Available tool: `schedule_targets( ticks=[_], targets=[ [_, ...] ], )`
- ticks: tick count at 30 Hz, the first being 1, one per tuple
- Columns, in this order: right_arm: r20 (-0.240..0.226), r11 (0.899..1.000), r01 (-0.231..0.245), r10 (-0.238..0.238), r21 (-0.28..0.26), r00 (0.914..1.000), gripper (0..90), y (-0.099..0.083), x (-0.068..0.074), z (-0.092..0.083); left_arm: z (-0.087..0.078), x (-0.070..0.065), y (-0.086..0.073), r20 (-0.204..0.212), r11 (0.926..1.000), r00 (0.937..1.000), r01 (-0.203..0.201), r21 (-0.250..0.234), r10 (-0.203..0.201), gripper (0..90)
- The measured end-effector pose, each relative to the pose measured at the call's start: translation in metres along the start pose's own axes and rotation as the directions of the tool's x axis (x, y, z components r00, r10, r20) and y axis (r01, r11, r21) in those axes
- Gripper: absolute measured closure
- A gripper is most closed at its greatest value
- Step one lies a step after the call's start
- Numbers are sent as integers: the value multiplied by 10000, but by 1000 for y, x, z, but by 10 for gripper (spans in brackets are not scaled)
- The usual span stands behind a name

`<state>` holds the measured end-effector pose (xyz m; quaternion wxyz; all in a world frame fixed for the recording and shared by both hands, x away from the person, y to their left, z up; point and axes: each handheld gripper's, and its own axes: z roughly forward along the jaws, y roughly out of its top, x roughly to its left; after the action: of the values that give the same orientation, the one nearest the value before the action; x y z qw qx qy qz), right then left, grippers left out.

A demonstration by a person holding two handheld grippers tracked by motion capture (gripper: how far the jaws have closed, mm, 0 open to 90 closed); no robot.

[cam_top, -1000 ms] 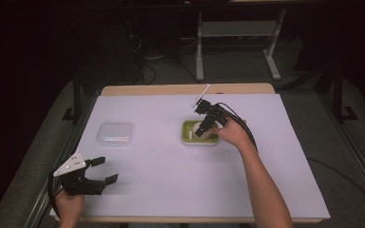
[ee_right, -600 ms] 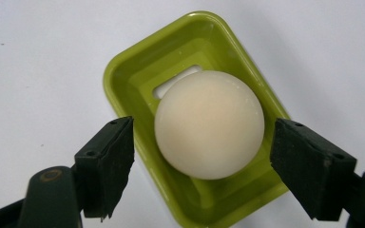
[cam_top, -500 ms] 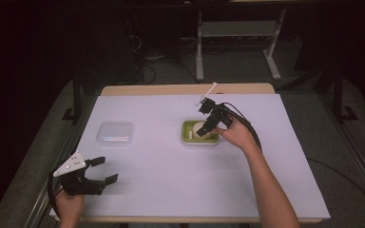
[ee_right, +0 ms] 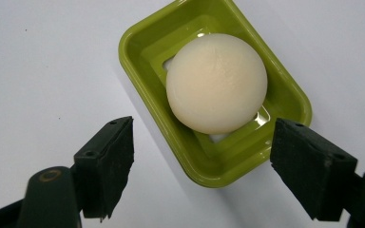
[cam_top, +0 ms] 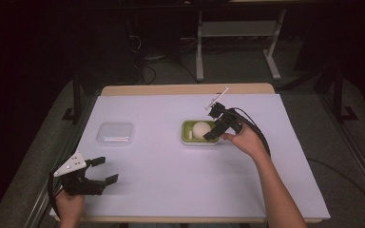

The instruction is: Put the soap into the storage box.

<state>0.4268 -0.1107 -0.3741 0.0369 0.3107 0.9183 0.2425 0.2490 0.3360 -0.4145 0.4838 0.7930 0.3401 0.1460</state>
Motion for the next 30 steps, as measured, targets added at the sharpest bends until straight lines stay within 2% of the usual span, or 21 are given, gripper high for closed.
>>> schedule_targets(
  ticks=[9, 11, 20, 30],
  targets=[
    [-24, 9998, -42, 42, -209, 10000, 222, -16, 3, -5, 1, -1, 0, 19, 10000, 10000, 2, -10, -1, 132],
    [-75, 9997, -136, 134, -218, 9999, 217, -19, 3, -5, 1, -1, 0, 6, 9999, 9999, -106, 10, 106, 132],
    [-128, 9992, -234, 229, -333, 9997, 216, -32, 6, -10, 1, -1, 0, -4, 10000, 10000, -38, -12, 38, 132],
    [-151, 9983, -308, 301, -486, 9994, 217, -55, 10, -14, 2, -1, 0, -13, 9999, 9999, -103, 52, 103, 132]
  ],
)
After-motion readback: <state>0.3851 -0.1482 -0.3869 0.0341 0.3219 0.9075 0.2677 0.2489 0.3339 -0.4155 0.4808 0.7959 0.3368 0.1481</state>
